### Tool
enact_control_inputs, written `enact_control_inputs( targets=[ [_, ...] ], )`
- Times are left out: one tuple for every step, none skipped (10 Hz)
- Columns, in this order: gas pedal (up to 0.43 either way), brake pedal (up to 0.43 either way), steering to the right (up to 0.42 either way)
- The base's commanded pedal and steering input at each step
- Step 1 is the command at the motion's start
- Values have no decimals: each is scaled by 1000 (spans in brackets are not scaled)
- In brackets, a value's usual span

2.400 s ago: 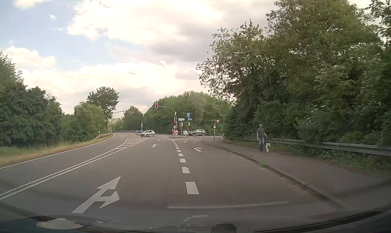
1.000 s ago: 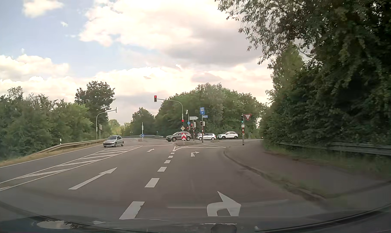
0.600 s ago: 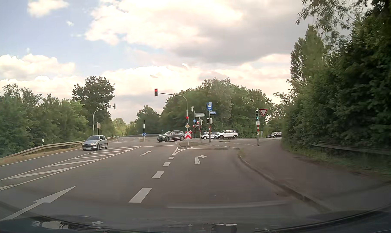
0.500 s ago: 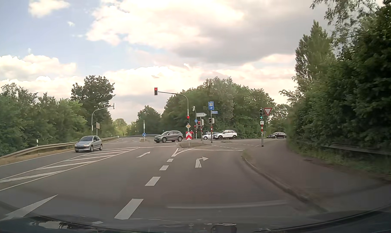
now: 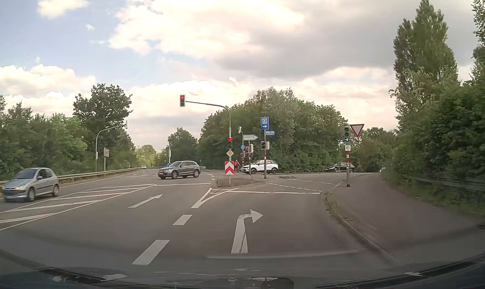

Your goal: Follow the waypoints while adhering to traffic rules and regulations

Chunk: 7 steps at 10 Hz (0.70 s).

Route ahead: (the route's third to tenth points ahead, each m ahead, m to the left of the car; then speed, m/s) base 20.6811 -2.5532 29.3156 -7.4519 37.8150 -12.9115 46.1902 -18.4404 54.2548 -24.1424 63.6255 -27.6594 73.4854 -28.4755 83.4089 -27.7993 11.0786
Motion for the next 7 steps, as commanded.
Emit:
enact_control_inputs(
  targets=[
    [67, 0, 42],
    [67, 0, 50],
    [67, 0, 61],
    [67, 0, 71],
    [67, 0, 79],
    [67, 0, 85],
    [67, 0, 89]
  ],
)
